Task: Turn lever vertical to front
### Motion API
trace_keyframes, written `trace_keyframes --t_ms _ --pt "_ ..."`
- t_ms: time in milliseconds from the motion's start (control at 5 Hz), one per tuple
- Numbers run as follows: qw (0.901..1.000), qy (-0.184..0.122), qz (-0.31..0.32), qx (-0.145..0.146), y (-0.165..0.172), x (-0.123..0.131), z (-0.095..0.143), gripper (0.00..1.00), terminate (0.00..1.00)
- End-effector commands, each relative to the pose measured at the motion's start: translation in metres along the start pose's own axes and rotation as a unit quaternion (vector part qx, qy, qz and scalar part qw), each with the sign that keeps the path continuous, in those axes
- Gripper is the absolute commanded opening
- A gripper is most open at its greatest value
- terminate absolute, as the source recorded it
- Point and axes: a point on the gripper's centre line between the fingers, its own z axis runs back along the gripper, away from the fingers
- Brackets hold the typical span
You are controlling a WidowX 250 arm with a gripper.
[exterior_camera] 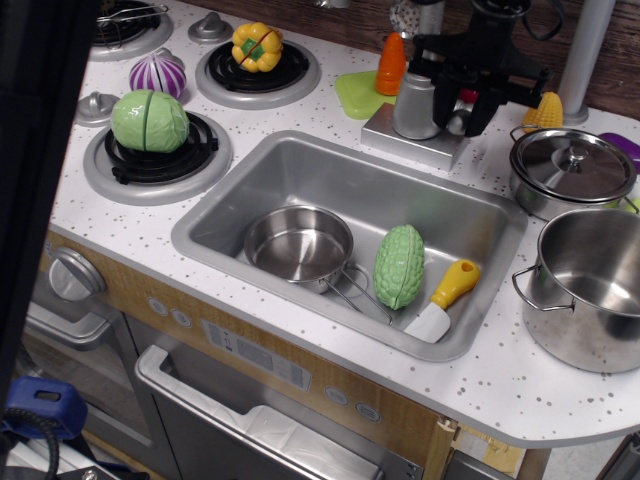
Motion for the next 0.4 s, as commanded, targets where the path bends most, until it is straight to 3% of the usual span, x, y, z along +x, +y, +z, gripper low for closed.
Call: trace_keyframes --t_ms 0,200 --pt "0.9991 -0.026 0.003 -0.032 -0.0067 0.0024 0.025 0.0 0.0" --pt "0.999 -0.025 0.004 -0.036 -0.0087 0.0002 0.0178 0.0 0.0"
